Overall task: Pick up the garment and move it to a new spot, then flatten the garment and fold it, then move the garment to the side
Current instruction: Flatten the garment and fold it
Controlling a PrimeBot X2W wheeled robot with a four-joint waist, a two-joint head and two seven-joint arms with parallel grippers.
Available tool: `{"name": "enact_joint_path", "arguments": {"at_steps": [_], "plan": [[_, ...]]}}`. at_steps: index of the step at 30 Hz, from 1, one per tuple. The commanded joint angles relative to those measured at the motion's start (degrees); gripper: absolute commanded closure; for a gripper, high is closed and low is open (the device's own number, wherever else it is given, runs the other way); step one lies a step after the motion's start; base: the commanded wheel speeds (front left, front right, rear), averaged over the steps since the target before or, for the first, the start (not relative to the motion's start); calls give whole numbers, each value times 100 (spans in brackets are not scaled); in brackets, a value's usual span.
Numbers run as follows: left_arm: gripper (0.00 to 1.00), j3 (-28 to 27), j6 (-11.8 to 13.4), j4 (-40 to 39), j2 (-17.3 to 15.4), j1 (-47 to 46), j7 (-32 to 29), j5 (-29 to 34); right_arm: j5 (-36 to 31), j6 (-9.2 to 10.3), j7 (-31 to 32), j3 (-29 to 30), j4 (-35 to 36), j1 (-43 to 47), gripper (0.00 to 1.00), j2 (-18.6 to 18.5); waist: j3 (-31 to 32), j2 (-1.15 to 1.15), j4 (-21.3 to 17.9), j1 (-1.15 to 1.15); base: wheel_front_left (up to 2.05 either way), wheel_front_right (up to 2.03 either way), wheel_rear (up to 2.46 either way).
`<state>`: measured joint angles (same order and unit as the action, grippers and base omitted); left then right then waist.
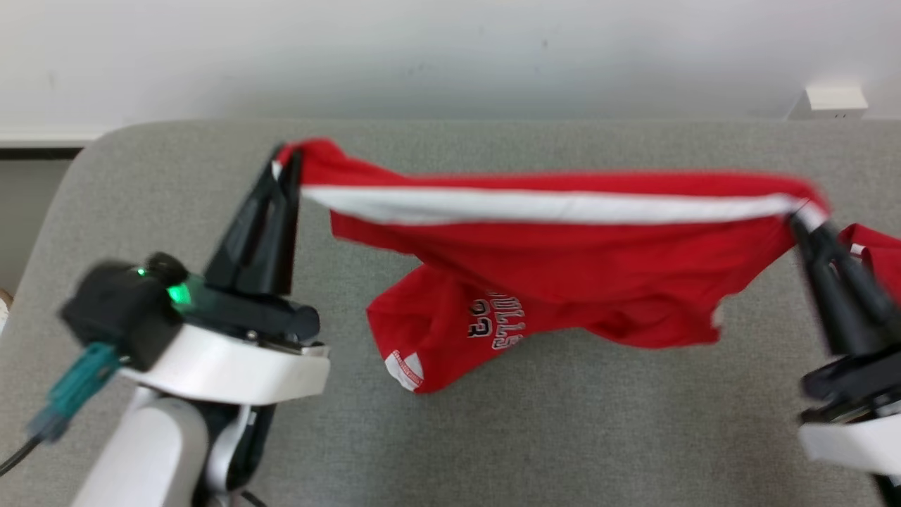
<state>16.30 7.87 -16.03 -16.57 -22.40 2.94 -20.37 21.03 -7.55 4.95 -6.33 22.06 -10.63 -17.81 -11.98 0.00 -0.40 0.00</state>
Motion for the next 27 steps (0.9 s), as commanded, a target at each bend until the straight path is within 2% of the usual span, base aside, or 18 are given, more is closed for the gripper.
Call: {"name": "enact_joint_path", "arguments": {"at_steps": [1,8,11,14,19,24,27], "plan": [[100,-39,24,-128,-56,-75,47,109,-29,15,-37,81,94,-133,100,-42,108,0,-7,0,0,0,0],[100,-185,113,-1454,-232,-723,-20,470,-285,15,234,722,872,-636,100,-160,406,0,-11,0,0,0,0],[100,-140,110,-1643,-239,-862,-219,444,-224,15,354,838,983,-738,100,-120,420,0,-18,0,0,0,0],[100,-90,77,-1477,-153,-944,-361,251,-133,15,411,828,849,-877,100,-91,347,0,-38,0,0,0,0],[100,-157,-97,-246,135,-1322,-209,-312,175,15,307,694,123,-1352,100,-80,58,0,-33,0,0,0,0],[100,-294,-491,1887,561,-2301,418,-822,466,16,1,361,-1121,-2438,100,-49,-171,0,-67,0,0,0,0],[100,-415,-654,3189,781,-3173,823,-915,649,18,-131,205,-2047,-3290,100,16,-277,0,-77,0,0,0,0]]}}
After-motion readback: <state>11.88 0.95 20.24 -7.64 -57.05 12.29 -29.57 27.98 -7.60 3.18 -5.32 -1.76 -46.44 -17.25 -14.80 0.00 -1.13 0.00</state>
